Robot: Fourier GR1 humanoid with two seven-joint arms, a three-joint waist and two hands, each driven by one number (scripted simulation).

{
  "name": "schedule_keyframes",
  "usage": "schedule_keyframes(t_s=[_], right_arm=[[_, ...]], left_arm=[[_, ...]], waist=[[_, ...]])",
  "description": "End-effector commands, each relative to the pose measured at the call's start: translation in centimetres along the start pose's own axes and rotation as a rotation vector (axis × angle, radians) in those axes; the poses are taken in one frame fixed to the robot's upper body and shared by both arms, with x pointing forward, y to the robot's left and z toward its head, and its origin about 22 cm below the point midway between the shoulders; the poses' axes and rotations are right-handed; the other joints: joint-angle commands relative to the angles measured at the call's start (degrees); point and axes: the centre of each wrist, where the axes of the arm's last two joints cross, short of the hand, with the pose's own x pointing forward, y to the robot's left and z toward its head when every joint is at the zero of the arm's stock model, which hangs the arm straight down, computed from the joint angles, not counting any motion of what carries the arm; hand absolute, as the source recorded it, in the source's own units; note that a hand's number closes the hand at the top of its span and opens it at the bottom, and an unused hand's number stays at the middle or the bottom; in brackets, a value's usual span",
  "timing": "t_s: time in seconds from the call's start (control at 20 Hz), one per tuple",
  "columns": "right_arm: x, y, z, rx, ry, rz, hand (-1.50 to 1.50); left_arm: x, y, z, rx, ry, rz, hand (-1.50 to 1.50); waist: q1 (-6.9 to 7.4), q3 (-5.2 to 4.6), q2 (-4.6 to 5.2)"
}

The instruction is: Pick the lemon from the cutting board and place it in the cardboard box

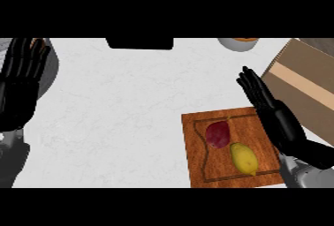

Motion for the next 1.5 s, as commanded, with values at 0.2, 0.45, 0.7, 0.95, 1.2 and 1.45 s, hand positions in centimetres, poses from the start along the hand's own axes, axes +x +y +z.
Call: schedule_keyframes(t_s=[0.2, 0.45, 0.7, 0.95, 1.2, 1.45], right_arm=[[9.6, -9.8, -0.1, -0.066, -0.184, 0.144, -1.5], [9.0, -16.1, 4.2, -0.01, -0.014, 0.415, -1.5], [7.3, -17.1, 6.5, 0.166, -0.112, 0.599, -1.5], [10.1, -15.9, 5.4, 0.296, -0.116, 0.748, -1.5], [11.3, -11.8, 5.3, 0.518, 0.026, 0.97, -1.5], [12.9, -7.4, 4.9, 0.632, 0.125, 1.072, -1.5]], left_arm=[[-2.6, 0.8, 2.9, -0.167, 0.157, -0.261, 0.0], [-3.9, -1.3, 3.1, -0.265, 0.238, -0.28, 0.0], [-3.8, -2.4, 3.7, -0.276, 0.234, -0.25, 0.0], [-3.7, -3.8, 3.5, -0.283, 0.23, -0.263, 0.0], [-4.3, -3.2, 4.0, -0.276, 0.231, -0.273, 0.0], [-4.3, -2.2, 4.6, -0.292, 0.248, -0.271, 0.0]], waist=[[-3.64, 0.92, -0.15], [-3.06, 0.99, 0.28], [-1.85, 1.01, 0.21], [-1.56, 0.91, 0.11], [-1.88, 0.79, -0.09], [-1.01, 0.79, 0.04]])
